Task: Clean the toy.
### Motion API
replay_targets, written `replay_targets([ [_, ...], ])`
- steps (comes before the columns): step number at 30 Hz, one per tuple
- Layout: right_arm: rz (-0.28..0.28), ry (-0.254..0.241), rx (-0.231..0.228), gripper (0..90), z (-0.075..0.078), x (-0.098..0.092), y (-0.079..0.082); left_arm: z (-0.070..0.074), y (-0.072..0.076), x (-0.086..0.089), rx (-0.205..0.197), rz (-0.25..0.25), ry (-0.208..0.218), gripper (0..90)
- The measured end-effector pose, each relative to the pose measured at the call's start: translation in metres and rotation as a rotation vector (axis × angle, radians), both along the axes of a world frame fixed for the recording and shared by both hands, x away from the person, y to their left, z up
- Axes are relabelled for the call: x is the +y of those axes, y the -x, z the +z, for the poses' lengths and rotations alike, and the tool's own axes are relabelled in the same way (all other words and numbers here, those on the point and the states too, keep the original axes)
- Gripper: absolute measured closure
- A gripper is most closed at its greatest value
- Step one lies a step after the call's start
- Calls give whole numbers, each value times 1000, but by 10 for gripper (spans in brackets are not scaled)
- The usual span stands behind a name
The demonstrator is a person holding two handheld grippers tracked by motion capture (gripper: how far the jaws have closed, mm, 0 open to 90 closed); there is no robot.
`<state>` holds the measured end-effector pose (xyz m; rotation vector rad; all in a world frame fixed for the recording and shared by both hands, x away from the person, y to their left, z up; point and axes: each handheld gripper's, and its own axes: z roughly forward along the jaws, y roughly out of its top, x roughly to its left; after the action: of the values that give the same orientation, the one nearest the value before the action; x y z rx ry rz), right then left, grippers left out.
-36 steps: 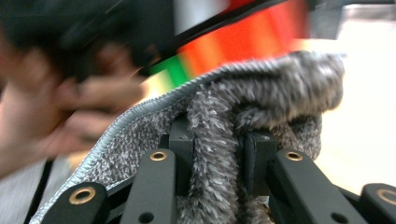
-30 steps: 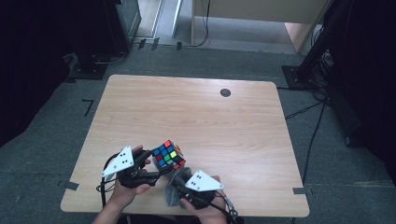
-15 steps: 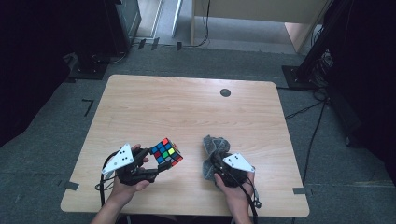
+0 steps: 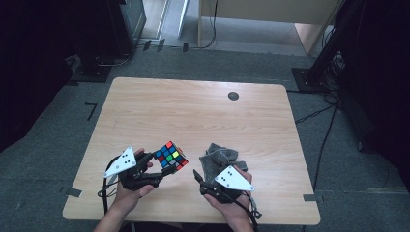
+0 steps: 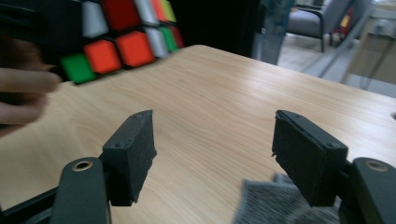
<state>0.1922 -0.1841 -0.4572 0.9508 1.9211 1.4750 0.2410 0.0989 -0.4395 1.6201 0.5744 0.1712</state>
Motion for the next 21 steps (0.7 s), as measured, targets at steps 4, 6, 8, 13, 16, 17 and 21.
replay_targets([
  [4, 49, -7, -22, 280, 2, 10, 6, -1, 1, -6, 20, -15, 5, 340],
  [6, 72, 0, -38, 272, 3, 13, 8, -1, 2, -9, 36, -15, 3, 340],
  [8, 93, 15, -50, 255, 2, 19, 11, -2, 3, -14, 51, -14, -3, 340],
  [13, 89, 58, -81, 232, 0, 27, 14, -2, 5, -22, 81, -42, 9, 340],
  [16, 77, 79, -110, 236, -1, 31, 17, -2, 5, -24, 116, -56, 31, 340],
  [17, 74, 85, -124, 241, -1, 33, 18, -2, 5, -25, 133, -60, 34, 341],
  [21, 46, 91, -161, 279, 0, 34, 20, -3, 4, -27, 179, -79, 58, 340],
])
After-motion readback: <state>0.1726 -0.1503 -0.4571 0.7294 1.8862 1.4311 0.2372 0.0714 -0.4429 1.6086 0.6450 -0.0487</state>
